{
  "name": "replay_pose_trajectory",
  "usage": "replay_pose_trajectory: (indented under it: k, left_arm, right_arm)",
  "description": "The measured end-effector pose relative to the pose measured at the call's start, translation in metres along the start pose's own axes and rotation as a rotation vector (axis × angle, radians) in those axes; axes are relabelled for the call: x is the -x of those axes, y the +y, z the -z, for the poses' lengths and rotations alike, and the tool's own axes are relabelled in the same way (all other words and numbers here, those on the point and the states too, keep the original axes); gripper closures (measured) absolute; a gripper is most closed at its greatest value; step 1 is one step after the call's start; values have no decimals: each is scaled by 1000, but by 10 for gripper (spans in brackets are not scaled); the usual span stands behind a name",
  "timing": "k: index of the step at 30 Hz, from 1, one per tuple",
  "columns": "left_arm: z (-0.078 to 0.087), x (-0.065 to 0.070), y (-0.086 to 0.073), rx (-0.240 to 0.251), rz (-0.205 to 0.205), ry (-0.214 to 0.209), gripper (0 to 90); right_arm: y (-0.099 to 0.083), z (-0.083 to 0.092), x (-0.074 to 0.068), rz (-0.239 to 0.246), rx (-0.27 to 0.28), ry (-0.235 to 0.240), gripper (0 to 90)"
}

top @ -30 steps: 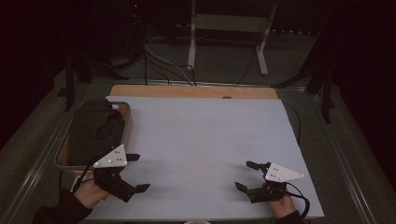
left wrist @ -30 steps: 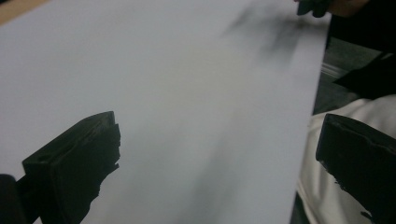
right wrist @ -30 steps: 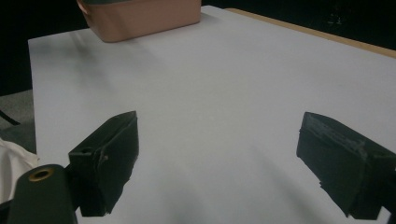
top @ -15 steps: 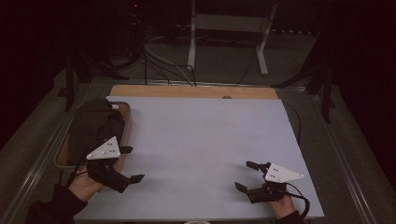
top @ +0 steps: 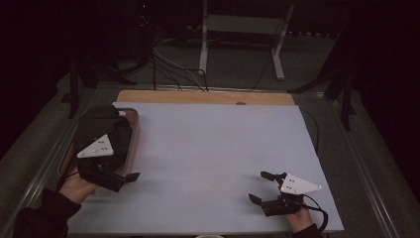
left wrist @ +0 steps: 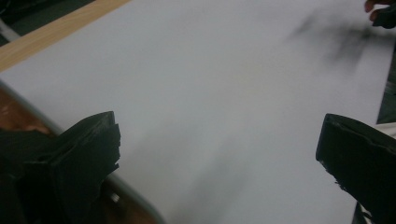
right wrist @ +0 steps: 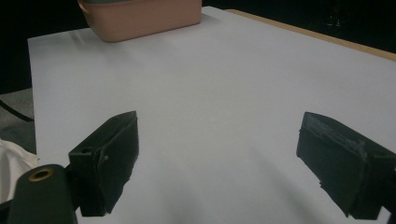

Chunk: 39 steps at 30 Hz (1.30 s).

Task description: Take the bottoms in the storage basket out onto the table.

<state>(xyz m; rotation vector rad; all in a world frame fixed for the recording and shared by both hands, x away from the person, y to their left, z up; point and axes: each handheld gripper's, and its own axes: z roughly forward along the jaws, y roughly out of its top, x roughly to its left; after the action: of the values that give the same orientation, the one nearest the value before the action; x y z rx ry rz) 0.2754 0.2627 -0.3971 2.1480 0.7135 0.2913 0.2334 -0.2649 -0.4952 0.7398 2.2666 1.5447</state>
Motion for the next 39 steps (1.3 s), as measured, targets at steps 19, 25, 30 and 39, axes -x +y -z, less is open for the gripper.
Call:
replay_pose_trajectory:
  k: [19, 25, 30, 39]
  left_arm:
    - [27, -40, 2, 39, 58, 131, 3]
    - [33, -55, 0, 46, 99, 158, 3]
    - [34, -63, 0, 49, 115, 182, 3]
    - [40, -79, 2, 51, 161, 280, 3]
  right_arm:
    - [0, -1, 0, 1, -1, -5, 131]
    - [0, -1, 0, 2, -1, -4, 131]
    - [0, 0, 0, 0, 3, -8, 131]
    - [0, -1, 0, 2, 1, -6, 131]
